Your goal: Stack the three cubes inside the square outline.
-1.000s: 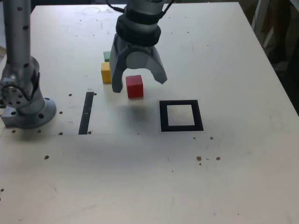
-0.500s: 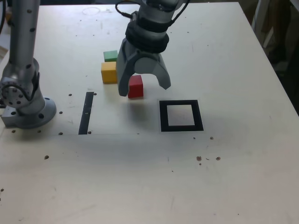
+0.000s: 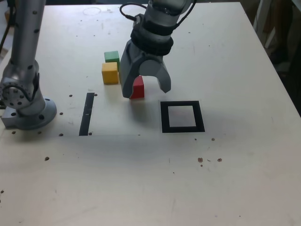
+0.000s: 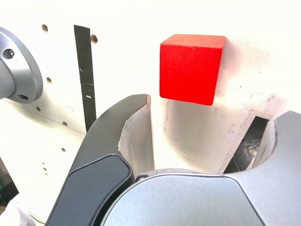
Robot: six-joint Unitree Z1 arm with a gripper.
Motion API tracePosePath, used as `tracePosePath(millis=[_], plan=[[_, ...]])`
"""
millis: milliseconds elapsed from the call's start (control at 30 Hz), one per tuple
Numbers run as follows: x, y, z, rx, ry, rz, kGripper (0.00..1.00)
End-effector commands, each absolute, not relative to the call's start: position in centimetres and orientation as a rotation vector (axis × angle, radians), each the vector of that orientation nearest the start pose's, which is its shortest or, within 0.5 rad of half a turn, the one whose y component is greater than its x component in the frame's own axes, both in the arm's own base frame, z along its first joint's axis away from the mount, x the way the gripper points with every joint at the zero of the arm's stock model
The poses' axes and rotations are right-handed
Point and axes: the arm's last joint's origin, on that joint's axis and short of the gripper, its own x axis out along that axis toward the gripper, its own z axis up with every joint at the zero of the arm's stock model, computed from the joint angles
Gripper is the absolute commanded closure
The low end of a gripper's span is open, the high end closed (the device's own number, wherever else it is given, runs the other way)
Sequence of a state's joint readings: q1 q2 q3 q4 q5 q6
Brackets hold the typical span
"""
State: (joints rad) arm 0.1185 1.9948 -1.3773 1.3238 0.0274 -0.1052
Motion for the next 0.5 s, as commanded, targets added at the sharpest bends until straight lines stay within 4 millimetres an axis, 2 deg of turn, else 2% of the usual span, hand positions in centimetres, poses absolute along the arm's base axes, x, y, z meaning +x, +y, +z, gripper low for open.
tracePosePath(millis=[0, 300, 467], plan=[[31.03, 4.14, 22.90, -0.160, 1.945, 0.206, 0.25], [31.15, 4.61, 22.89, -0.148, 1.943, 0.228, 0.54], [31.32, 4.67, 22.88, -0.137, 1.938, 0.230, 0.62]])
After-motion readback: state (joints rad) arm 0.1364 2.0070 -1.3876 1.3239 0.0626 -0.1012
